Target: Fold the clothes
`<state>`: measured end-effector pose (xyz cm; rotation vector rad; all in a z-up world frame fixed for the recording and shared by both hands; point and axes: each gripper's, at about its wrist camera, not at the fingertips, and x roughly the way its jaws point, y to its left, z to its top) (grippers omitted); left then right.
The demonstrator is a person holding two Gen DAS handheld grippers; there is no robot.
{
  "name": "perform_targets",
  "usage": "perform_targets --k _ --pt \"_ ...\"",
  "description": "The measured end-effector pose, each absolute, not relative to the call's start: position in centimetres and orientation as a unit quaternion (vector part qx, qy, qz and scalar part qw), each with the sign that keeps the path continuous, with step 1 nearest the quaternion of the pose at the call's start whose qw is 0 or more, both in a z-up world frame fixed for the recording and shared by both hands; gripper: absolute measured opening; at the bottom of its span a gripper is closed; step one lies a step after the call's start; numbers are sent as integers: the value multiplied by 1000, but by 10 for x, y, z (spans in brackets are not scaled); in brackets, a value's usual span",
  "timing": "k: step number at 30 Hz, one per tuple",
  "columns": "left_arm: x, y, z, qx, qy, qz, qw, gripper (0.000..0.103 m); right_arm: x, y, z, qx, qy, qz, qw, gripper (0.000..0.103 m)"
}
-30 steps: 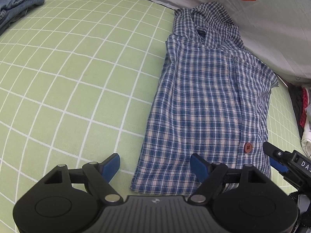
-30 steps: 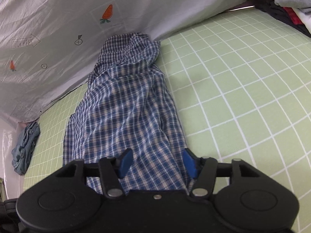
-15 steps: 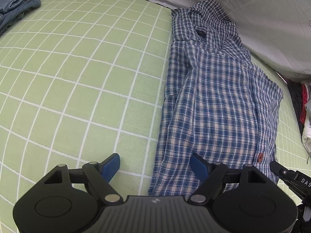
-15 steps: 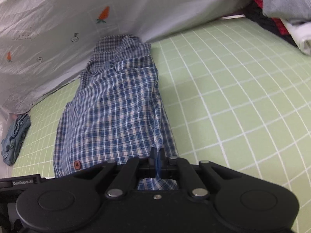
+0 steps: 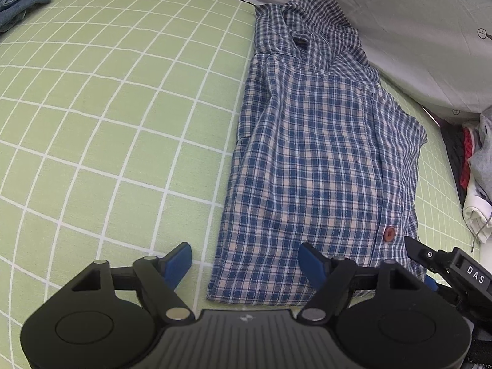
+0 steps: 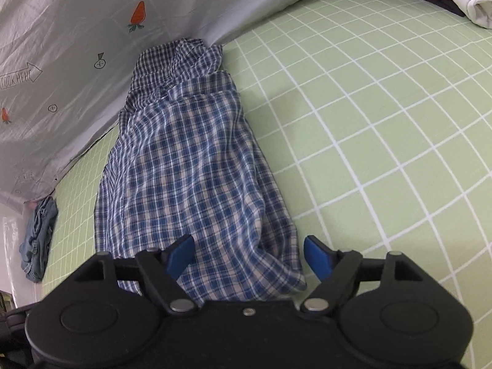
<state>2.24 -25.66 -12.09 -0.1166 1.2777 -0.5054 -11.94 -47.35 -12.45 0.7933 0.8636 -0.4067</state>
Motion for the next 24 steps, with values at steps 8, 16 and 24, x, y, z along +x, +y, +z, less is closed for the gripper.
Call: perform_targets --k 8,16,24 --pt "10 -254 -125 -81 592 -243 764 11 -128 -469 -137 394 399 -160 813 29" --pt "-32 -233 -117 -138 595 -253 751 4 -166 -456 -125 381 388 -140 827 11" --pt "-100 -203 -102 -198 612 -221 733 3 -232 -459 -108 404 405 -115 812 11"
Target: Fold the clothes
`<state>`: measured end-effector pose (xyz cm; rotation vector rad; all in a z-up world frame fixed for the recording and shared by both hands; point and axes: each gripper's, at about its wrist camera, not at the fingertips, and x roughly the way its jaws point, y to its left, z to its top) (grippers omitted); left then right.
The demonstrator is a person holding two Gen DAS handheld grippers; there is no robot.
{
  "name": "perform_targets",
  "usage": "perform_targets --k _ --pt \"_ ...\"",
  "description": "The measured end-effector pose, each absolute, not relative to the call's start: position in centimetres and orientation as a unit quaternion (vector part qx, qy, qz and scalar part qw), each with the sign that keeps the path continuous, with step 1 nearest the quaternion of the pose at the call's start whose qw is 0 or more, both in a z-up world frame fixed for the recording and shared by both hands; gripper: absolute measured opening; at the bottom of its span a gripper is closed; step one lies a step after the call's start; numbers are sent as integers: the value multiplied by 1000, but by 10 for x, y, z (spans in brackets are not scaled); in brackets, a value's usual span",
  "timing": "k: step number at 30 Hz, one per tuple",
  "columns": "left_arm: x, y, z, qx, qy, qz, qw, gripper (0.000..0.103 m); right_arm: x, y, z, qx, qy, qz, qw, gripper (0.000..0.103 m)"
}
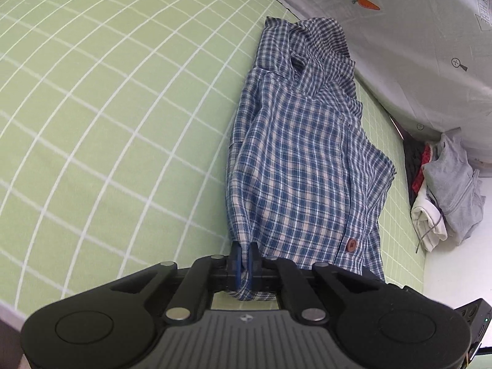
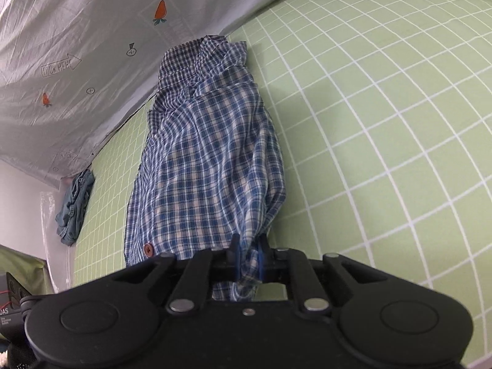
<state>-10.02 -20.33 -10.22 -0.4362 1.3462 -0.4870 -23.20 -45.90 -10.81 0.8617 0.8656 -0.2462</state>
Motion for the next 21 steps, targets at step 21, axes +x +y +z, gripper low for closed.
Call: perform_targets --k 21 --pt "-167 -121 -78 -548 641 -93 529 2 -319 -487 -71 538 455 -41 708 9"
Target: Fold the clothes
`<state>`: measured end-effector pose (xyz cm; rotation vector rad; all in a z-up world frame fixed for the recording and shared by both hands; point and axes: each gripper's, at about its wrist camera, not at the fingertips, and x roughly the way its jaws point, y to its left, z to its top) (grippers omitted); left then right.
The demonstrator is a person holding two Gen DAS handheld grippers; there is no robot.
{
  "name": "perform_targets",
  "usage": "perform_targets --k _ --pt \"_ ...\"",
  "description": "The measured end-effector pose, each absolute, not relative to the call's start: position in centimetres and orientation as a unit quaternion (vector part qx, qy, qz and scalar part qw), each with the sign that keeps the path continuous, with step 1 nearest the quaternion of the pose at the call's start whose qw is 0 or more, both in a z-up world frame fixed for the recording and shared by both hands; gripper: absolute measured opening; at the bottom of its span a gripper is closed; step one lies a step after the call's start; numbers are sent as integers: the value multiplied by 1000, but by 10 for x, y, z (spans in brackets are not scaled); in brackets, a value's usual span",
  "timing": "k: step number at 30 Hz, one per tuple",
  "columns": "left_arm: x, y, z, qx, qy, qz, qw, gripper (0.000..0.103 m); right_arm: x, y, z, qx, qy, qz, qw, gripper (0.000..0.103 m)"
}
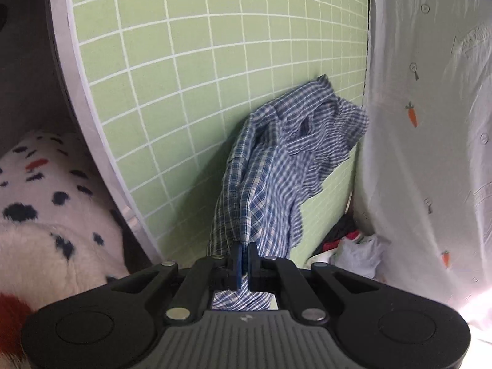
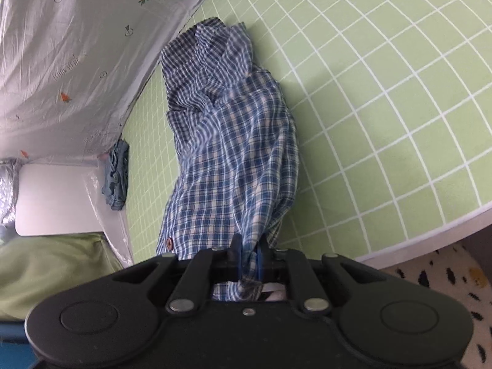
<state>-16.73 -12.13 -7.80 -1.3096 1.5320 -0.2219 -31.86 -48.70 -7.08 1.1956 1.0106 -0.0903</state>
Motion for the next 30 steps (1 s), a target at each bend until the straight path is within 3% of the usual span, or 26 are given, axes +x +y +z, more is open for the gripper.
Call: perform_targets --k 12,25,26,27,29,30 --pt "-99 -142 -40 -669 578 -74 461 2 -270 -529 -33 660 374 -31 650 9" --pt "38 -210 -60 -674 571 -105 457 6 -162 -594 -47 697 341 -50 629 9" --pt "54 -217 -62 -668 569 -116 466 21 -150 -600 -51 699 341 -55 626 10" --pt "71 -224 -62 -654 568 -136 481 44 -138 -607 -54 699 341 -59 626 14" --pt "101 -238 -59 -619 568 -170 515 74 -110 -622 -61 681 348 -54 642 23" --pt "110 -243 -55 -595 566 -183 540 75 -98 -627 -61 664 351 -53 658 28"
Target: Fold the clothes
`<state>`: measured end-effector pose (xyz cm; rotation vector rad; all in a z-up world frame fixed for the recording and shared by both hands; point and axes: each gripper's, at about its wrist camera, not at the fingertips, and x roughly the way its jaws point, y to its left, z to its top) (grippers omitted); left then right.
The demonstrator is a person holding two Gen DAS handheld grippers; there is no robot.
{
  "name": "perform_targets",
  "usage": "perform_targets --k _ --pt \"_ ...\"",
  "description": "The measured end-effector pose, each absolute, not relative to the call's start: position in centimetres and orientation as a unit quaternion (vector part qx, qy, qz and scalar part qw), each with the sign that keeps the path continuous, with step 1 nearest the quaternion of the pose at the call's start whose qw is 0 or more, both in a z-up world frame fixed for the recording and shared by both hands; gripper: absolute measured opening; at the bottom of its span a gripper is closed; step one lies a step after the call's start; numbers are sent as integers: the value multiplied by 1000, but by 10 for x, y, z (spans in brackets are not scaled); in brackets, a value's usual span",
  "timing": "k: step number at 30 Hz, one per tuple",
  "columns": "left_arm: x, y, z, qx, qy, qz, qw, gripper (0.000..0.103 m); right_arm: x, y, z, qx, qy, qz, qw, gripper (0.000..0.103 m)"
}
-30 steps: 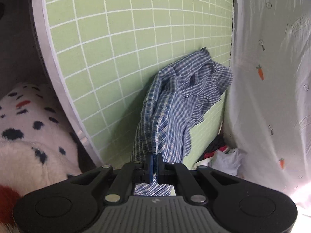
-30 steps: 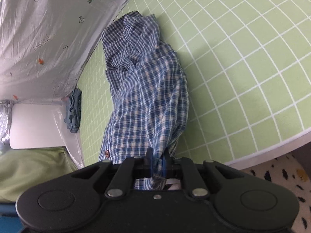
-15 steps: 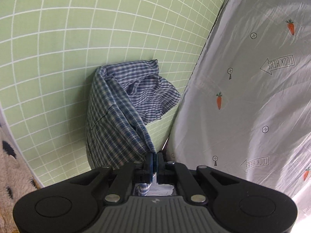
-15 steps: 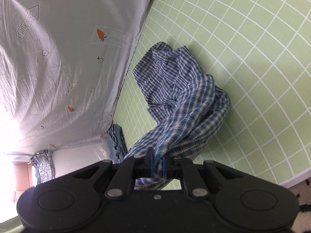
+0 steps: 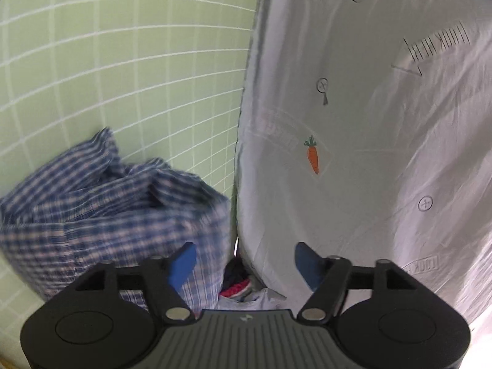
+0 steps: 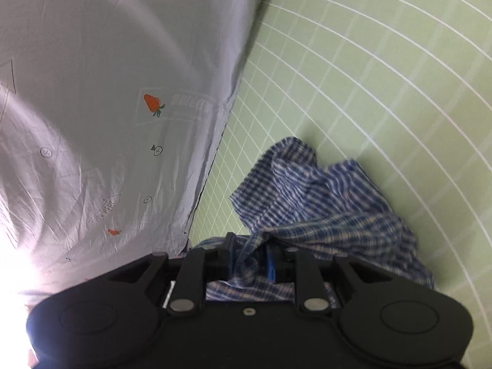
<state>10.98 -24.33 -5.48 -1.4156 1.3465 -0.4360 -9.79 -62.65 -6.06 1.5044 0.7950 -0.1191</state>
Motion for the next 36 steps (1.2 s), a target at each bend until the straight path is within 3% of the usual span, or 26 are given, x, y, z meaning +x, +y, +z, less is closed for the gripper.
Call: perform_targets --k 2,3,4,10,13,20,31,34,36 --pt "123 -251 -46 -537 563 -211 592 81 -81 -634 -55 625 341 -64 699 52" --pt "125 -254 -43 -495 565 -218 623 87 -78 -634 -50 600 330 -70 726 79" --pt "124 -257 -42 -448 570 -216 654 87 -76 -632 -46 573 328 -74 747 88" --pt "97 -287 -60 -131 586 -219 769 88 -67 -602 -53 428 387 -107 810 87" --pt "85 -297 -83 -69 594 -232 767 88 -65 -587 -77 407 422 -106 803 88" --pt "82 -287 -115 -113 608 -234 750 92 -75 -573 -109 391 434 -114 804 99" --pt "83 -293 -117 -131 585 -244 762 92 -58 -564 -121 359 436 -111 818 103" --pt "82 -296 -117 -144 582 -251 760 89 -54 -559 -121 351 434 -111 822 103" --pt "82 -298 -121 -167 583 -252 754 76 -51 -556 -123 358 431 -104 822 103"
